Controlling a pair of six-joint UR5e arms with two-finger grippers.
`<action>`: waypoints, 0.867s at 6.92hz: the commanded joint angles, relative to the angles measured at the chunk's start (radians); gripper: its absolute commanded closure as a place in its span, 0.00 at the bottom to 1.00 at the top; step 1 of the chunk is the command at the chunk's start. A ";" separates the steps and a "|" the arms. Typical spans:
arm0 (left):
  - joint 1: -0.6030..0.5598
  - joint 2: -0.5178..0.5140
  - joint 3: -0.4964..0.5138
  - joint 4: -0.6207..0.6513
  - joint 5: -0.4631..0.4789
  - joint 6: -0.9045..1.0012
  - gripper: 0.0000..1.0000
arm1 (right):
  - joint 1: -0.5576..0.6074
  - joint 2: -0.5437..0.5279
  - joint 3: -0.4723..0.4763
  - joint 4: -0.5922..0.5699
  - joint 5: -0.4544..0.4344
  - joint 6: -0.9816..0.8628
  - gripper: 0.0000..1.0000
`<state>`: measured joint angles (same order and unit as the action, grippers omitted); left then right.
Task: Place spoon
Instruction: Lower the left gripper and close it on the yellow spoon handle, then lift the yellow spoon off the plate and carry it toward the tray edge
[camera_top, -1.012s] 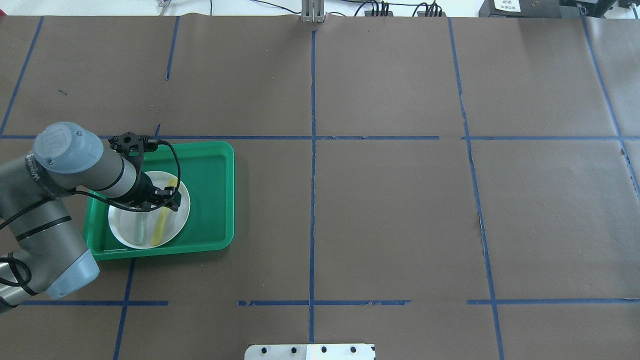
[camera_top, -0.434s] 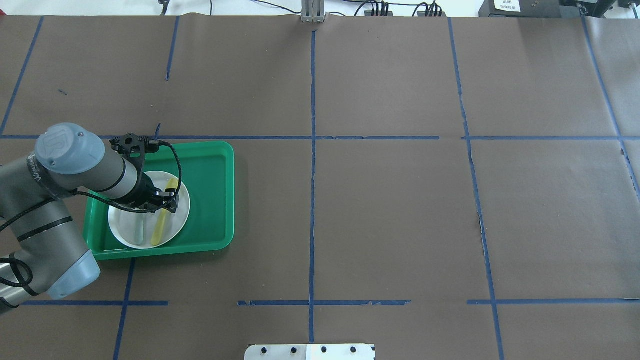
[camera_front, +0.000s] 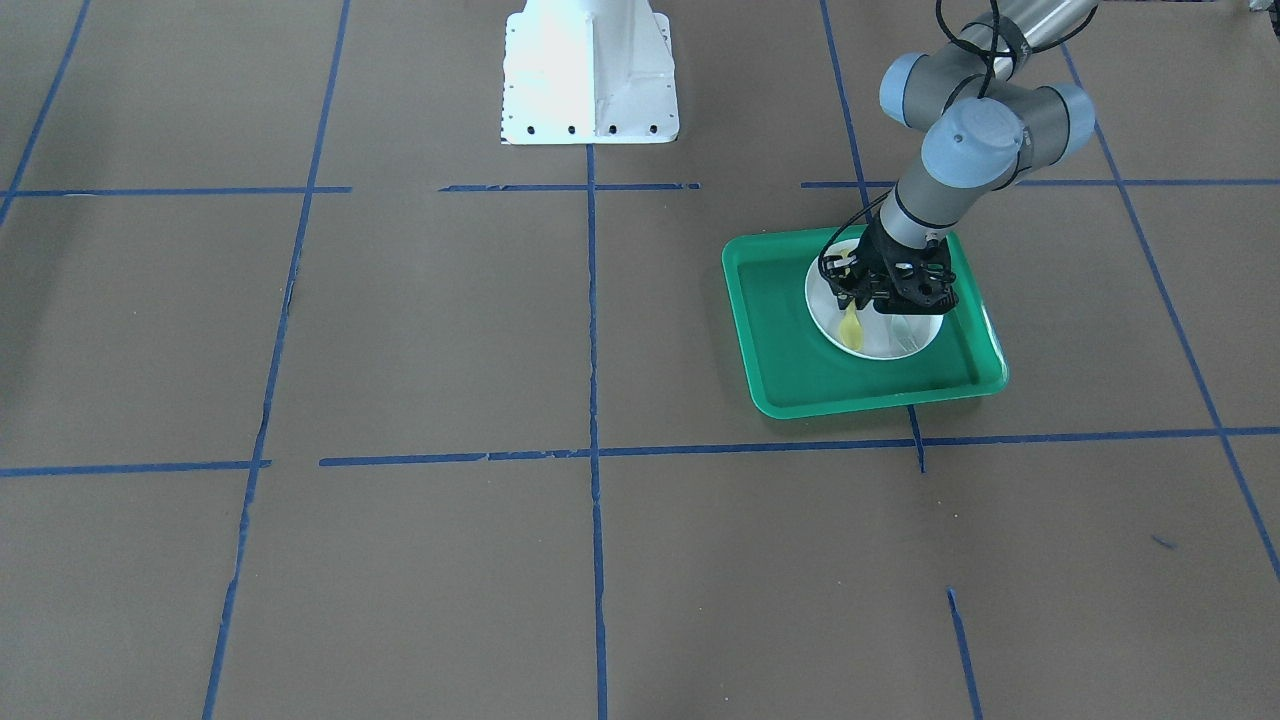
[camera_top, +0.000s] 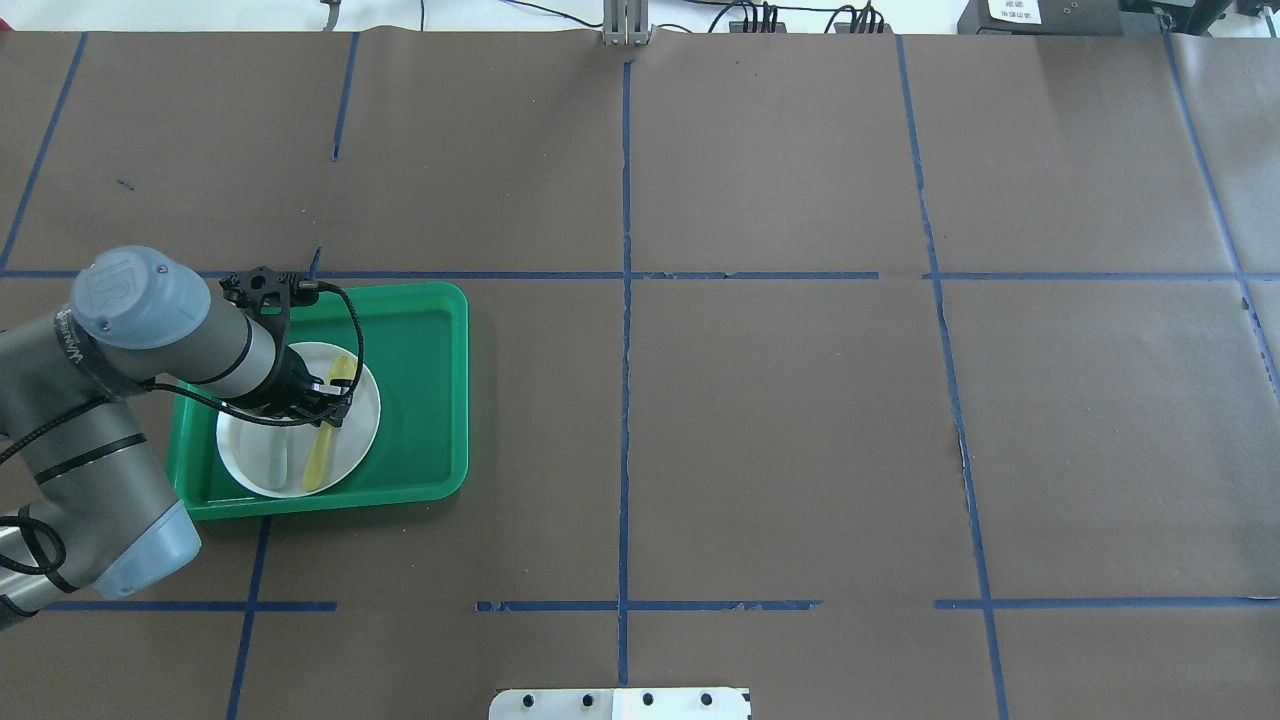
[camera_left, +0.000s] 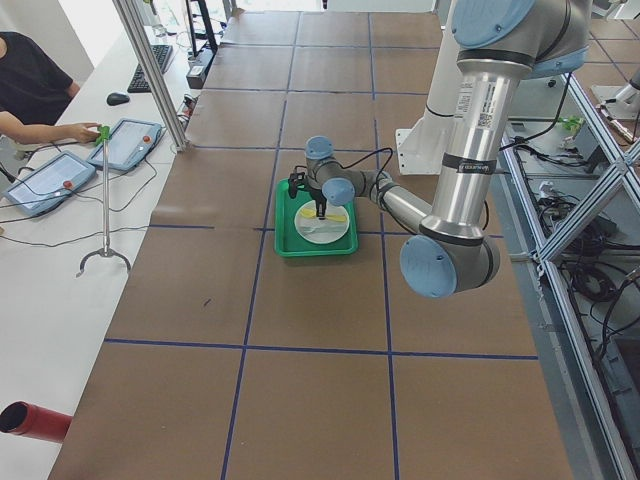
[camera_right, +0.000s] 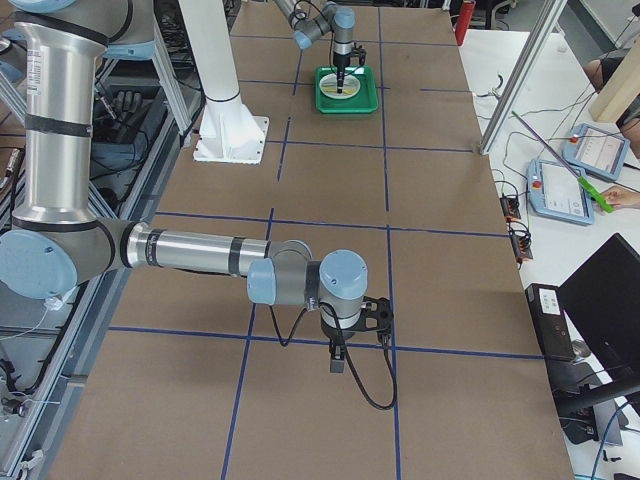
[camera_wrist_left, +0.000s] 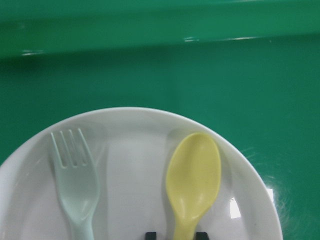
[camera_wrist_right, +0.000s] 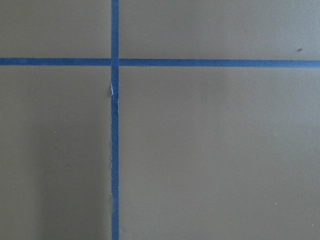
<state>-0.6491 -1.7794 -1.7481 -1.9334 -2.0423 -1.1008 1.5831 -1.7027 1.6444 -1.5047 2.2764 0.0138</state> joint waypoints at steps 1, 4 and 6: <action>-0.001 0.000 -0.007 0.001 0.001 0.001 0.89 | 0.000 0.000 0.000 0.000 0.000 0.000 0.00; -0.021 0.015 -0.088 0.036 -0.007 0.006 1.00 | 0.000 0.000 0.000 0.000 0.000 0.000 0.00; -0.064 0.002 -0.196 0.217 -0.007 0.091 1.00 | 0.000 0.000 0.000 0.001 0.000 0.000 0.00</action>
<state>-0.6906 -1.7684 -1.8828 -1.8218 -2.0490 -1.0557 1.5830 -1.7027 1.6444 -1.5045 2.2765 0.0138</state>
